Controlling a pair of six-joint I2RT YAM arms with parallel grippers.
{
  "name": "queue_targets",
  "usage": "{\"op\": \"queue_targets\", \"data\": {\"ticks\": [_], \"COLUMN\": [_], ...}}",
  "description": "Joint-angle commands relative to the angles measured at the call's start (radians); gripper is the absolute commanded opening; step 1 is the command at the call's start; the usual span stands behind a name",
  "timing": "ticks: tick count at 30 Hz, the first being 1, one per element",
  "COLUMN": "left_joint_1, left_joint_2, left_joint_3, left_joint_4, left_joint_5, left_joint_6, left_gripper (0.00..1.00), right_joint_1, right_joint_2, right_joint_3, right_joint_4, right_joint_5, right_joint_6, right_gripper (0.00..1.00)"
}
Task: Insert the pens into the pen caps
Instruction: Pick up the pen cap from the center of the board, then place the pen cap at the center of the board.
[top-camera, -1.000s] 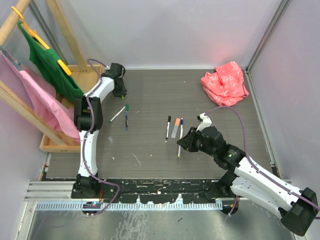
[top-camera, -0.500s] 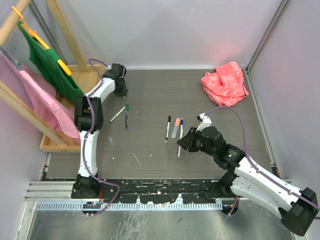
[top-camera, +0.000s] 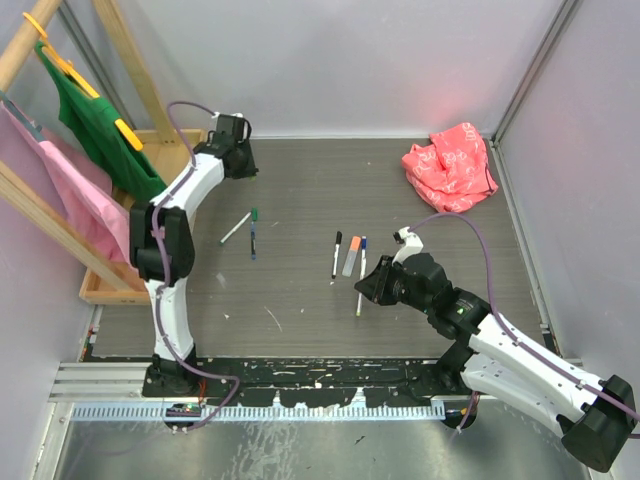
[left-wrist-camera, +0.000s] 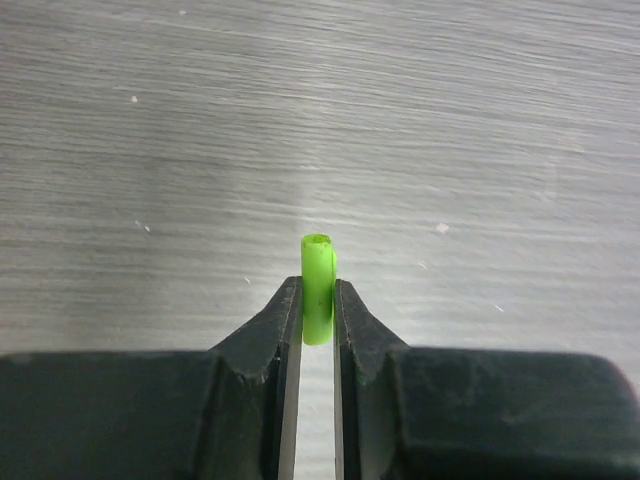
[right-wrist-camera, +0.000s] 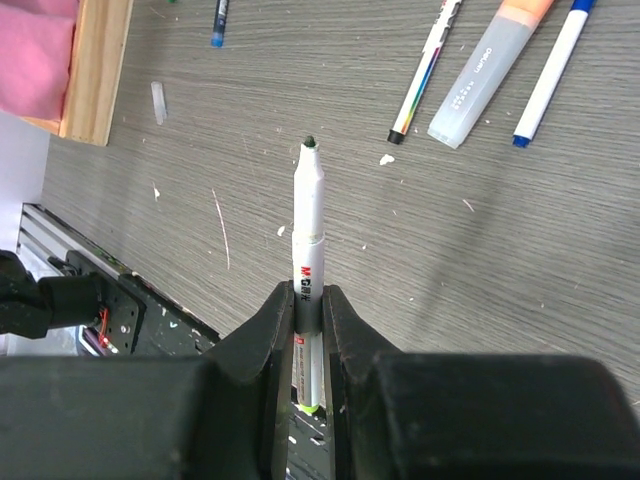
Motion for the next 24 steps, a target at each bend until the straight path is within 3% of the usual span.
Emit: {"op": "queue_targets", "data": {"ticks": [1, 5, 14, 24], "left_joint_1": [-0.055, -0.113, -0.354, -0.630], "left_joint_2": [-0.189, -0.323, -0.550, -0.634], "left_joint_3": [-0.083, -0.228, -0.559, -0.822], "left_joint_4": [0.061, 0.092, 0.140, 0.185], "left_joint_5": [0.038, 0.063, 0.072, -0.042], "left_joint_6": [0.005, -0.033, -0.140, -0.265], "left_gripper": [0.11, 0.11, 0.11, 0.11], "right_joint_1": [-0.005, -0.006, -0.005, -0.005], "right_joint_2": [-0.025, -0.040, -0.084, -0.163], "right_joint_3": [0.065, 0.101, 0.151, 0.127], "right_joint_4": [-0.018, -0.066, -0.154, -0.212], "right_joint_5": [0.029, 0.060, 0.115, 0.145], "right_joint_6": [-0.024, -0.043, -0.047, 0.007], "right_gripper": [0.00, 0.00, 0.00, 0.00]}}
